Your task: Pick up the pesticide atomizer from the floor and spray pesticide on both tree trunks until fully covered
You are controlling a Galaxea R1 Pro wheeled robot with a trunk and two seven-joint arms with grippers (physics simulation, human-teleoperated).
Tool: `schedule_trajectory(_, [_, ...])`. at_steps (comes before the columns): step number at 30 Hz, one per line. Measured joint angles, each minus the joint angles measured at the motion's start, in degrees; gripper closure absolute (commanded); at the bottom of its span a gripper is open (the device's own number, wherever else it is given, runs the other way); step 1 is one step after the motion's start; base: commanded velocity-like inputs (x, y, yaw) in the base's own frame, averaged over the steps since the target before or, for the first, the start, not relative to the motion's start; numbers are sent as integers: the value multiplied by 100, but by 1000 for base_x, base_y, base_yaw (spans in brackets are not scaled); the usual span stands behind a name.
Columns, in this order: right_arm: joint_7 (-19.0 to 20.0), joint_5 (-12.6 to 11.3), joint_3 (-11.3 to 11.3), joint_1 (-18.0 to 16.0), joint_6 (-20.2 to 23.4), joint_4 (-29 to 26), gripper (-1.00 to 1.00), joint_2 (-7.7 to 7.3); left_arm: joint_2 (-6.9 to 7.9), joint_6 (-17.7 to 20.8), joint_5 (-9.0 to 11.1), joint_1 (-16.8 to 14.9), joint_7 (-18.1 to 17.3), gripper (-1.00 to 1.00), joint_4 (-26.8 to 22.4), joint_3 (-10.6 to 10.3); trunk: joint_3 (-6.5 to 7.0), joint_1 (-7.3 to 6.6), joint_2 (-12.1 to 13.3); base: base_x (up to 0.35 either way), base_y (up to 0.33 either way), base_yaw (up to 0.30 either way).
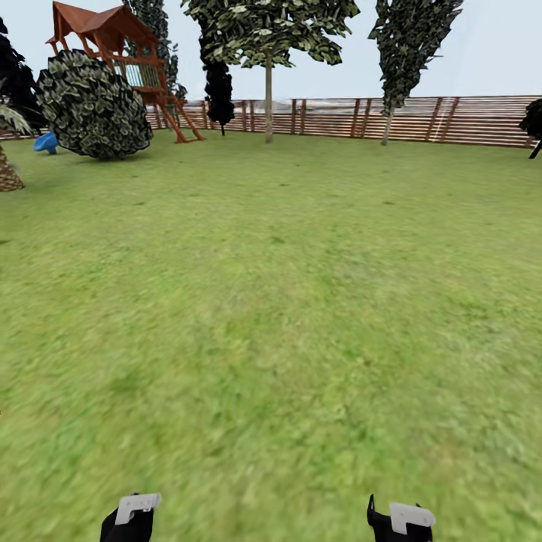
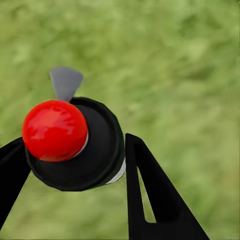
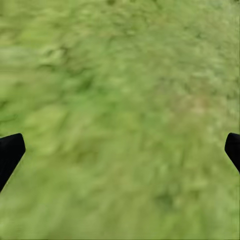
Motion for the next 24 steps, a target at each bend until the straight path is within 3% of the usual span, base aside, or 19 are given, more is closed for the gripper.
schedule_trajectory(24, [0, 0, 0, 0, -5, 0, -100, -9, 6, 0, 19, -2, 0, 100, 21, 9, 74, 0, 0, 340, 46, 4])
